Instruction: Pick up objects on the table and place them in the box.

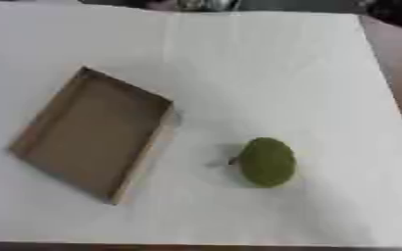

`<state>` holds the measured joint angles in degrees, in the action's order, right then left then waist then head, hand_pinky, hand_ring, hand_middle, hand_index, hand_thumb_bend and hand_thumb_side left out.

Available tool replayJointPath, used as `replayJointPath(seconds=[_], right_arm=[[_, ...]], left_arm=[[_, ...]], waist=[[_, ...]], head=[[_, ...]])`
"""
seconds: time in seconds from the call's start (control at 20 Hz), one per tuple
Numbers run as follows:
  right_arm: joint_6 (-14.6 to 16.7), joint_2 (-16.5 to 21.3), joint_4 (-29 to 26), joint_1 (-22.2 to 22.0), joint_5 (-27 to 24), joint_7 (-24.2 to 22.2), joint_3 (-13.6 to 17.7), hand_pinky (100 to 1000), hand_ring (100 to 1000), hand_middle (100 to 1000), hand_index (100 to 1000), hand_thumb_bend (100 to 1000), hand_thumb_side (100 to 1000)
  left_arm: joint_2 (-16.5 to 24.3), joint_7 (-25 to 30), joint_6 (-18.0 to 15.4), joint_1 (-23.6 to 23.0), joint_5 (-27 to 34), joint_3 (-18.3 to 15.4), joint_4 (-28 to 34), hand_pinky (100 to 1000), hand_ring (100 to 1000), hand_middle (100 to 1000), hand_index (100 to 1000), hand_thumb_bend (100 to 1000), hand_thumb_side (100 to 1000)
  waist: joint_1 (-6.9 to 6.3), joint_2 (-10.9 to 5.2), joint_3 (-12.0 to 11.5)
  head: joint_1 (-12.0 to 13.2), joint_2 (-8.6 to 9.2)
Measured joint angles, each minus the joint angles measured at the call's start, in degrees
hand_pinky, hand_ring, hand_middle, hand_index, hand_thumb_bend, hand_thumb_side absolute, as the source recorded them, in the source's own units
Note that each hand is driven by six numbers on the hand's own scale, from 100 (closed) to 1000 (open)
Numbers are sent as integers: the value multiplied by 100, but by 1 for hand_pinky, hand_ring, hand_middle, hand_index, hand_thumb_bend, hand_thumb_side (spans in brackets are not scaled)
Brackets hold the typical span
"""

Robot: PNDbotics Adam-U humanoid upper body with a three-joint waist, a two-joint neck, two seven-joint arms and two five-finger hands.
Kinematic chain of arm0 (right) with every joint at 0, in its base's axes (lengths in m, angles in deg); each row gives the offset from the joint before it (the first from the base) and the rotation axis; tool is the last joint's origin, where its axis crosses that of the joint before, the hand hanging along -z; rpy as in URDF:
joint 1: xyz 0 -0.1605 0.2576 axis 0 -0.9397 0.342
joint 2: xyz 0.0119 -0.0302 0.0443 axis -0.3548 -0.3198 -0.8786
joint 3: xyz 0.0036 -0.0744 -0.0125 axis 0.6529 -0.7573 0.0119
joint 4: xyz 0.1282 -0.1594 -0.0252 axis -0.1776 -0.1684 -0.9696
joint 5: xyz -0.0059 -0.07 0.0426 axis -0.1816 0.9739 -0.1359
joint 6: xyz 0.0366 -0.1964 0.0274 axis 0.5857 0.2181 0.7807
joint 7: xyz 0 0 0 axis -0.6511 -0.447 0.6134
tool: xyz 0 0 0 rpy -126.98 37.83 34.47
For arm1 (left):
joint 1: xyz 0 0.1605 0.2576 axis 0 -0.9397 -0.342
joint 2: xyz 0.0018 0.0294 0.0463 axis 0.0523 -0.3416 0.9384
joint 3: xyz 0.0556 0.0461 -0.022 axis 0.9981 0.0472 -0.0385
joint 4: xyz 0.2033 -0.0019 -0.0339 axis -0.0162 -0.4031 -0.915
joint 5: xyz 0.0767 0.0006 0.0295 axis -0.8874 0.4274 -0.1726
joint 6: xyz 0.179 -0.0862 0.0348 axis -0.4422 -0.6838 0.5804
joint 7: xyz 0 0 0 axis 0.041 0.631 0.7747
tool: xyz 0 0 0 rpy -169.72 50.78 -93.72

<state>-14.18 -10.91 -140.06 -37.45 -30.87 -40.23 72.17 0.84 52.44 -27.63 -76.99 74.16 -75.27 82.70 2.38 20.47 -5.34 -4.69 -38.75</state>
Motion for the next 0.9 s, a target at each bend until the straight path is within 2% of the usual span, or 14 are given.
replayJointPath(seconds=[0.25, 0.45, 0.6, 0.65, 0.9], right_arm=[[-14, 52, 0, 16, -421, -173, 90, 845, 620, 734, 824, 100, 548], [-32, 103, 0, 28, -522, -284, 115, 842, 629, 741, 830, 100, 539], [-83, 161, 1, 27, -411, -420, 104, 841, 640, 748, 836, 100, 537], [-96, 178, 2, 27, -343, -470, 92, 835, 677, 764, 846, 100, 526], [-118, 421, 39, -9, 100, -802, -171, 836, 722, 788, 865, 100, 616]], left_arm=[[0, 0, 0, -1, 0, 0, 0, 708, 725, 679, 819, 100, 624], [0, -1, 0, -2, 0, 0, 0, 708, 725, 679, 819, 100, 624], [0, 0, 0, -11, 0, 0, 0, 708, 725, 679, 819, 100, 624], [0, 0, 1, -12, -1, 0, 0, 708, 725, 679, 819, 100, 624], [1, 1, 2, -14, -1, 0, 0, 708, 725, 679, 819, 100, 623]], waist=[[1, 0, 3], [3, -1, 10], [5, -6, 20], [6, -9, 20], [25, -42, 11]], head=[[5, 0], [5, 0], [5, -1], [5, -2], [-12, -8]])
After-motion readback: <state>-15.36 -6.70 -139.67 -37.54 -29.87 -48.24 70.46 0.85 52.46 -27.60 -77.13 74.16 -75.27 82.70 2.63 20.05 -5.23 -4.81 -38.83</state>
